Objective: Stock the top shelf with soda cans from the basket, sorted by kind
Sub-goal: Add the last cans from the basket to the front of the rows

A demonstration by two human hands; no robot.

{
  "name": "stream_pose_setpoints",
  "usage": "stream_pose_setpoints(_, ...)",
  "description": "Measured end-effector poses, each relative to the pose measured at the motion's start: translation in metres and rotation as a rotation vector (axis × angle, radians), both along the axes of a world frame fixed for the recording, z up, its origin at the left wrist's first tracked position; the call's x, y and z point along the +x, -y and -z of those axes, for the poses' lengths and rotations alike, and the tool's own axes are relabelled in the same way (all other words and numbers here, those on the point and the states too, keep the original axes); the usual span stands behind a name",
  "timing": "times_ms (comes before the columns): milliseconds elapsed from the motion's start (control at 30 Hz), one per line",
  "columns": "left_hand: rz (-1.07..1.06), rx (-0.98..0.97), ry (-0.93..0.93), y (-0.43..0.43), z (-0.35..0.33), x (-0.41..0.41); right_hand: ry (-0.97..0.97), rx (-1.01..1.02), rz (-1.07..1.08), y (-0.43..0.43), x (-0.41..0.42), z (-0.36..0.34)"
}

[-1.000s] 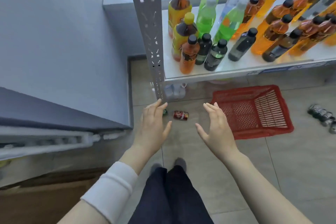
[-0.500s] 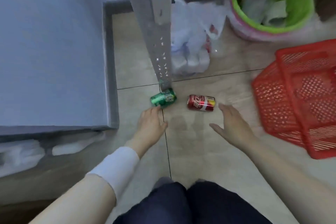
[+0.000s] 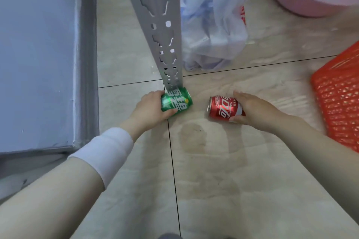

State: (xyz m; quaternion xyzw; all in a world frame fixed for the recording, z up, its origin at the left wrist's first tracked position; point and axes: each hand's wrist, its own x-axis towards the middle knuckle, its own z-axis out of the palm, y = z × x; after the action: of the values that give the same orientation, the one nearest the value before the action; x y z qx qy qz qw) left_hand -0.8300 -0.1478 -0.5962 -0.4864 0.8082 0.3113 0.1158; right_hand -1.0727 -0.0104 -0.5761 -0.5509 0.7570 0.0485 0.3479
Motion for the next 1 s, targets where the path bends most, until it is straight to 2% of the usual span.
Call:
stream_pose_setpoints(167,0.089,0.041,0.072,-0.008,-0.005,-0.006,-0.069,-0.016,-0.071,0.004,0.003,-0.002)
stream_pose_setpoints(267,0.132,0.072,0.050,-0.011,-0.002,-0.012,0.006,0.007,-0.036,0.003,0.003,0.004)
stream_pose_setpoints(433,0.107,0.065,-0.022,-0.014,0.003,-0.015,0.212,-0.034,0.244,-0.009,0.006,0.012)
stream_pose_setpoints(567,-0.037,0.131,-0.147,-0.030,-0.016,-0.013,0.411,-0.052,0.536,-0.031,0.020,-0.007)
stream_pose_setpoints(667,-0.218,0.240,-0.269,-0.049,-0.058,-0.011,0.602,-0.054,0.768,-0.048,0.033,-0.042)
stream_pose_setpoints(833,-0.378,0.382,-0.344,-0.085,-0.158,-0.005,0.716,-0.103,0.987,-0.074,0.054,-0.143)
stream_pose_setpoints(1000,-0.494,0.518,-0.442,-0.123,-0.291,-0.005,0.809,-0.159,1.052,-0.096,0.074,-0.286)
